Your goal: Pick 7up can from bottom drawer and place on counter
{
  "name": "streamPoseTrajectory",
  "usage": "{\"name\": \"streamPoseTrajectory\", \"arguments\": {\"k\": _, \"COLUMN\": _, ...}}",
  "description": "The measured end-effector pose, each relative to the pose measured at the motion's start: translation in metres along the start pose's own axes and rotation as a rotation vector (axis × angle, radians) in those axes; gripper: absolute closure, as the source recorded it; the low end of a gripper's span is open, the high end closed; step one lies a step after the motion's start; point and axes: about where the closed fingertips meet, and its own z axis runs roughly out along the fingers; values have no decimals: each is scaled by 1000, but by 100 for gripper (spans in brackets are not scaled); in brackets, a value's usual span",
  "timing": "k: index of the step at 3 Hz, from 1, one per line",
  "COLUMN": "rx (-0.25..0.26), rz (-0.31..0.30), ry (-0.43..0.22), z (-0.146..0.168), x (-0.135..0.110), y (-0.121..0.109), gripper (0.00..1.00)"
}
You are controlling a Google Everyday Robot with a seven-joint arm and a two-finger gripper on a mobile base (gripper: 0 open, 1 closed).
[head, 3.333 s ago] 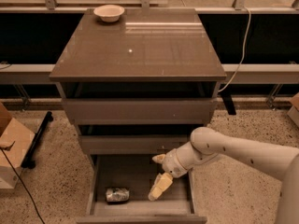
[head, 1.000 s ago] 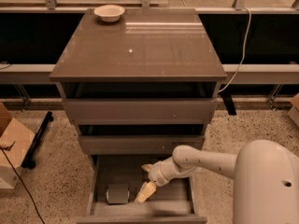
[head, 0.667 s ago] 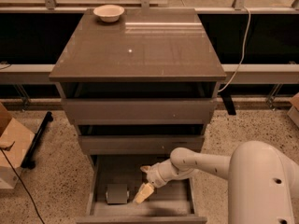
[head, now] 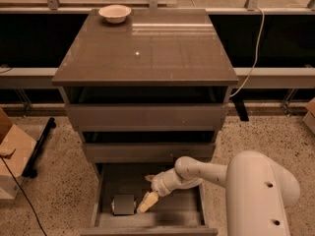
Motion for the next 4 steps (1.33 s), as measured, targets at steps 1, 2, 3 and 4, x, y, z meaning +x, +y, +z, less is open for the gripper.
{"name": "streamPoseTrajectory", "arguments": {"k": 1, "rx": 7, "rz": 5, "ry": 14, "z": 3, "x": 1, "y": 0, "gripper": 0}}
{"name": "streamPoseTrajectory", "arguments": {"k": 2, "rx": 41, "rz": -29, "ry": 52, "z": 25, "x": -2, "y": -9, "gripper": 0}}
{"name": "streamPoseTrajectory", "arguments": {"k": 3, "rx": 58, "rz": -69, "ry": 65, "z": 55, "x": -7, "y": -23, "gripper": 0}}
{"name": "streamPoseTrajectory", "arguments": {"k": 4, "rx": 84, "rz": -84, "ry": 59, "z": 82, "x": -3, "y": -41, "gripper": 0}}
